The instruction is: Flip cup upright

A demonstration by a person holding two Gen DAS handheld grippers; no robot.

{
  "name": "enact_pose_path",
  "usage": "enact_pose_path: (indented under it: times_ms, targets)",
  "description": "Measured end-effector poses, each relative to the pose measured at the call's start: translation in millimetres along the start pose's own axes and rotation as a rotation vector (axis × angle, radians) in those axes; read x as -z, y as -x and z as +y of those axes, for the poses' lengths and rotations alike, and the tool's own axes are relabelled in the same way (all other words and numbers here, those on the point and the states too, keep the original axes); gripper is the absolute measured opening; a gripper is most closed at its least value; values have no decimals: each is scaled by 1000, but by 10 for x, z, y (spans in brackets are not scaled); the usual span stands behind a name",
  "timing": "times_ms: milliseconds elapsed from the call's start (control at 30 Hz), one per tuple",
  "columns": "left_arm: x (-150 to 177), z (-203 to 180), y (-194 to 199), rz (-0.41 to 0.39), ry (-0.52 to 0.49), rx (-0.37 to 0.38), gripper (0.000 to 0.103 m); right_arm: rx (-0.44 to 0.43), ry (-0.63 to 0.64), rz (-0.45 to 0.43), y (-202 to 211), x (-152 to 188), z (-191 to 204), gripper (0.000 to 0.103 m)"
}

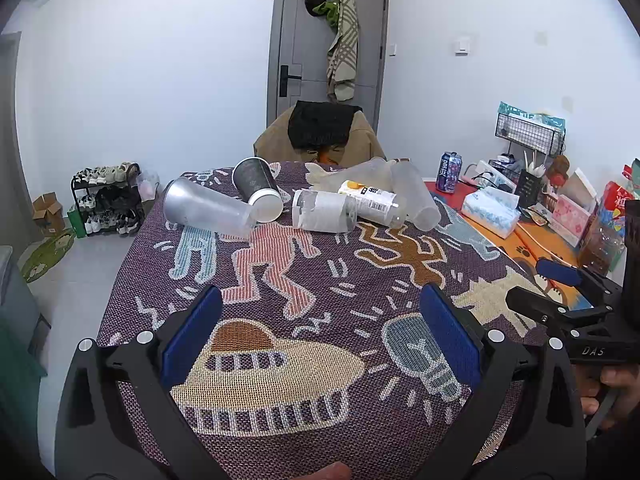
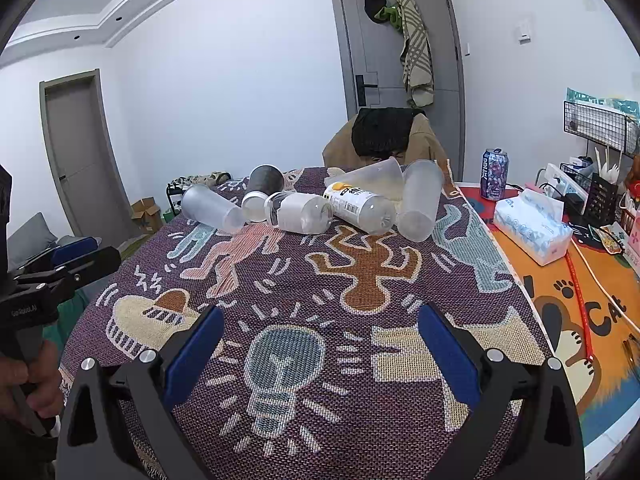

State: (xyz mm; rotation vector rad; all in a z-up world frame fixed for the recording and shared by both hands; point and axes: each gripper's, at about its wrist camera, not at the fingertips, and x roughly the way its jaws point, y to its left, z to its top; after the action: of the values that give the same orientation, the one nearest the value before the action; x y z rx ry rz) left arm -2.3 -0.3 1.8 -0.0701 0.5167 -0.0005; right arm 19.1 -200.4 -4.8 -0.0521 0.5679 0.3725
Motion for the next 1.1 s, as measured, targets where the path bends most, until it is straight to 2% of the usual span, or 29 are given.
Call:
enact_pose_path:
  times_ms: [1100]
  targets:
    - [11,18,-34,9,-14,-3,98,-1,-3,1,-18,3,11,95]
